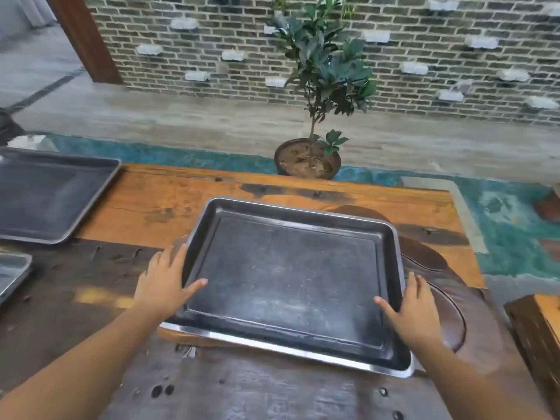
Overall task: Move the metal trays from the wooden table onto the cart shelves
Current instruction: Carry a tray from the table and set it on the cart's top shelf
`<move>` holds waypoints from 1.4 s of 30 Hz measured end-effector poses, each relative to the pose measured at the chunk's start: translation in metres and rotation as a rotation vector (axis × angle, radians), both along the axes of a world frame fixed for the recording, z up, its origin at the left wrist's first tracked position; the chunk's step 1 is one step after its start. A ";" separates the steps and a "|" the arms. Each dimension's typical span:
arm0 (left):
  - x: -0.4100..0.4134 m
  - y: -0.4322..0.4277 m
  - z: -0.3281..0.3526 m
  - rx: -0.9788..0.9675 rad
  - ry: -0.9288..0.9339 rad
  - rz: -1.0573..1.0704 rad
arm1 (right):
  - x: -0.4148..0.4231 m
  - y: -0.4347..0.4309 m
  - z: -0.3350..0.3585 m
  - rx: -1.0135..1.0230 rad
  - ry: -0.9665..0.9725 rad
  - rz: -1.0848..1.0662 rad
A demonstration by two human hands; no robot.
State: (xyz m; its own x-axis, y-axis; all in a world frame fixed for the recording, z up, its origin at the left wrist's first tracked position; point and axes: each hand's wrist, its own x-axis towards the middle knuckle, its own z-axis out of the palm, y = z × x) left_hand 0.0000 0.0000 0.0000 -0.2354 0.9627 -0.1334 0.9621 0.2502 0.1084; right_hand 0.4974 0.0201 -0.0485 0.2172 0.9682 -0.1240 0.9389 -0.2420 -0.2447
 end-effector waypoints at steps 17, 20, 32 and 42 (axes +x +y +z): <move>-0.066 0.075 -0.101 -0.209 -0.191 0.274 | 0.004 0.034 -0.062 -0.105 0.128 -0.409; -0.063 0.076 -0.112 -0.172 -0.248 0.335 | 0.009 0.034 -0.066 -0.102 0.118 -0.378; -0.066 0.072 -0.117 -0.042 -0.294 0.271 | 0.015 0.039 -0.069 -0.101 0.148 -0.344; -0.087 0.041 -0.031 0.114 -0.421 0.392 | -0.007 0.077 -0.005 0.023 0.408 -0.229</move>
